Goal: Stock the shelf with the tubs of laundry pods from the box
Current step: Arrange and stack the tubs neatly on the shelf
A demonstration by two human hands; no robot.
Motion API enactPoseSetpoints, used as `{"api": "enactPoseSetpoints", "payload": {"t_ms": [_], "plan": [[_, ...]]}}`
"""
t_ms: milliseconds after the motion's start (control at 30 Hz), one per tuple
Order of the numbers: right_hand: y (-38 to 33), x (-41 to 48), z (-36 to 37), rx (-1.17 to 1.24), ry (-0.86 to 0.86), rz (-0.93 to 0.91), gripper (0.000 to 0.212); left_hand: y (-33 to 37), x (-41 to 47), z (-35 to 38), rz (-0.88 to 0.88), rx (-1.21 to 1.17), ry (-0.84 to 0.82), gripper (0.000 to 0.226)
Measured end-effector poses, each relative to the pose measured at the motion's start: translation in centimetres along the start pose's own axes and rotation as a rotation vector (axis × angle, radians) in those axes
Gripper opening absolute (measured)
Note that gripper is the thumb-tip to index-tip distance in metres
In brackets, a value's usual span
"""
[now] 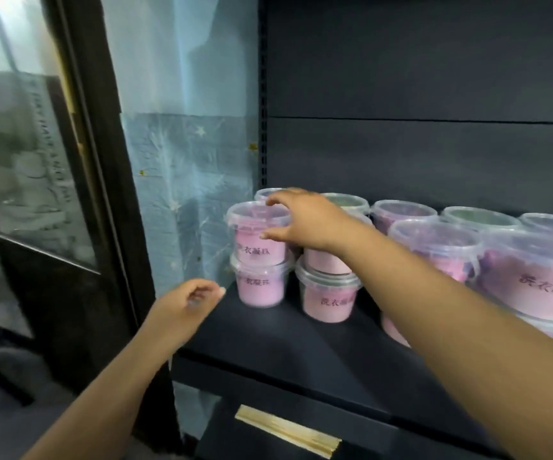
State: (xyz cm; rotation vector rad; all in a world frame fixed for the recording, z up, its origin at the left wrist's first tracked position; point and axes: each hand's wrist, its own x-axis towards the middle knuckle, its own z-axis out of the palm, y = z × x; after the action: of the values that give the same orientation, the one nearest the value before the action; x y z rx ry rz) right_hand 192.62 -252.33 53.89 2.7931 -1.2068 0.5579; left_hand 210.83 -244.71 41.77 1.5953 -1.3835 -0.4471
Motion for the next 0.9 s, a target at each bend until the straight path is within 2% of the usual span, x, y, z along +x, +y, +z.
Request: {"api": "enactPoseSetpoints", "payload": {"t_ms": [67, 133, 233, 300, 333, 433, 567, 600, 667, 767, 900], "plan": [[0.2, 2.7, 1.0, -0.031, -0.104, 0.010, 0.070, -1.0, -0.1, 0.0, -0.008, 0.007, -0.041, 0.015], [0.7, 3.9, 2.0, -0.075, -0.189, 0.047, 0.069, -1.9, 0.3, -0.3, 0.011, 0.034, -0.093, 0.017], [1.1, 4.2, 3.0, -0.098, -0.188, 0.082, 0.054, -2.0, 2.0, -1.4, 0.048, 0.000, -0.141, 0.015], [1.0, 4.1, 3.2, -0.085, -0.158, 0.110, 0.054, -1.9, 3.7, -1.9, 0.076, -0.106, -0.126, 0.014], [0.9, 4.2, 3.2, -0.081, -0.136, 0.116, 0.054, -1.7, 4.8, -2.1, 0.101, -0.168, -0.113, 0.019], [0.2, 4.0, 2.6, -0.011, -0.110, 0.156, 0.055, -1.2, 8.9, -2.5, 0.200, -0.272, -0.181, 0.060], [-0.7, 3.5, 2.3, -0.023, -0.177, 0.231, 0.070, 0.8, 13.6, -1.4, 0.465, -0.094, -0.364, 0.087], [-0.6, 3.0, 2.1, -0.052, -0.151, 0.257, 0.074, 1.2, 14.5, -0.7, 0.544, -0.021, -0.390, 0.088], [-0.1, 1.6, 1.7, -0.120, -0.082, 0.370, 0.079, 2.1, 15.3, 0.5, 0.659, 0.101, -0.409, 0.076], [0.7, -0.8, 1.3, -0.158, -0.115, 0.549, 0.070, 1.8, 16.0, 1.3, 0.684, 0.083, -0.345, 0.065], [1.2, -2.2, 1.1, -0.154, -0.135, 0.630, 0.065, 1.9, 16.0, 1.2, 0.705, 0.029, -0.414, 0.064]]}}
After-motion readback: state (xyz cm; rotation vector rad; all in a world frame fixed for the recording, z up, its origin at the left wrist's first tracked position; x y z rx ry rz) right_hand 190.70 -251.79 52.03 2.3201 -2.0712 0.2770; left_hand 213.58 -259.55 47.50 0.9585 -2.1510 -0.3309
